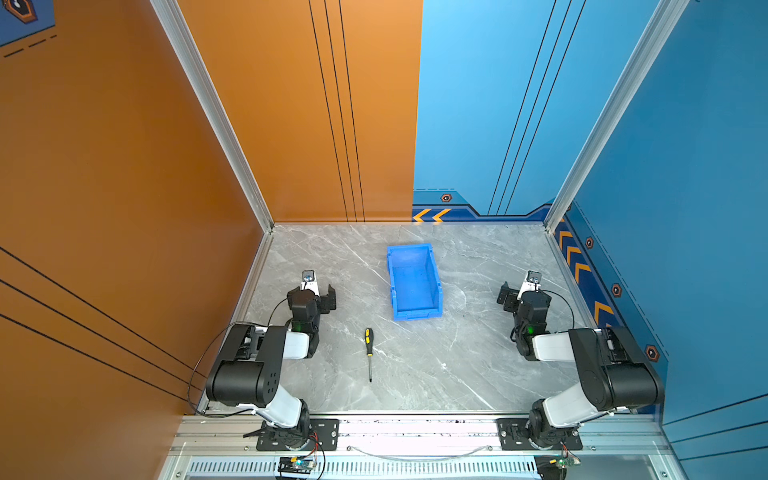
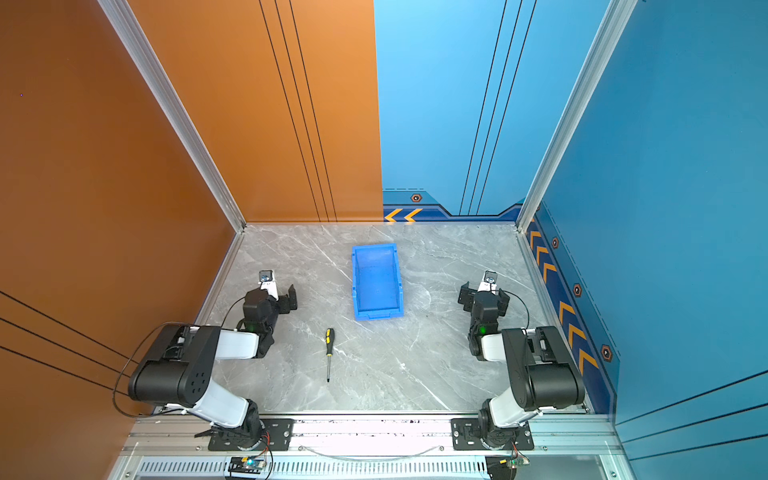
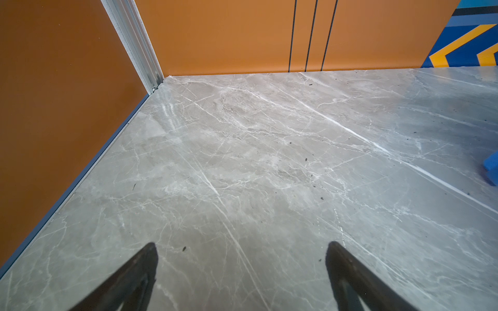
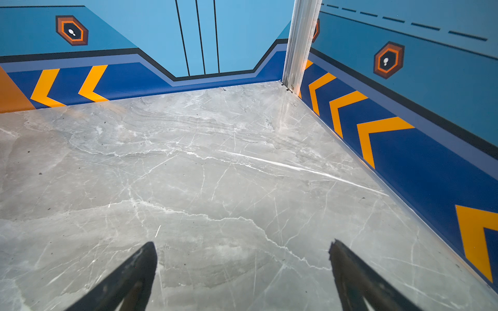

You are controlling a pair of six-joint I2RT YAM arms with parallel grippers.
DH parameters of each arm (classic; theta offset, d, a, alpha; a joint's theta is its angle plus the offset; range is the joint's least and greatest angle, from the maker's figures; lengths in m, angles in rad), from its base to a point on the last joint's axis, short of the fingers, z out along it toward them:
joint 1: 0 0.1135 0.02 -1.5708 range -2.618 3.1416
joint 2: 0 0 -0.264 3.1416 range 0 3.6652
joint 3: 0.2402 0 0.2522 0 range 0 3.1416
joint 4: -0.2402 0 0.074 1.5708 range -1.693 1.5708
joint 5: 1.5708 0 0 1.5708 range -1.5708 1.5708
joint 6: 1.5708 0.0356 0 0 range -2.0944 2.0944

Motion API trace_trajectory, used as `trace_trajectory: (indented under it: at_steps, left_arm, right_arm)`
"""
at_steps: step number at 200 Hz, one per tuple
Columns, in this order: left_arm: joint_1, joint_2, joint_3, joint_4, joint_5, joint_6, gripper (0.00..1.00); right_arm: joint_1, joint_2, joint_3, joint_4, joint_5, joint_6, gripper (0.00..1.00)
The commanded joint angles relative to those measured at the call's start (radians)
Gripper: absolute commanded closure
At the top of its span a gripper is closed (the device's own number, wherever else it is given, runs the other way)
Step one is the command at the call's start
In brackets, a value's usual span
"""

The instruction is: Put the screwdriver in the bin

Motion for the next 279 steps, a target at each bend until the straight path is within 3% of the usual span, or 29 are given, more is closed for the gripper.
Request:
trace_trajectory:
  at_steps: [1,203,279]
  left_arm:
    - [0.001,0.001,0.001,0.001,0.020,0.011,0.02]
    - [0.000,-0.022,-0.007,0.000,-0.010,0.002,0.02]
    - [0.000,-0.153,-0.015,-0.106,-0.008,-0.001,0.02]
  right_arm:
    - [0.006,0.005,0.002,-0.001,-0.014,-0.013,0.00]
    - [0.012,-0.012,0.008,-0.023,0.014,-0.011,0.00]
    - [0.027,-0.119,0.041,-0.172,0.036,-0.023,0.00]
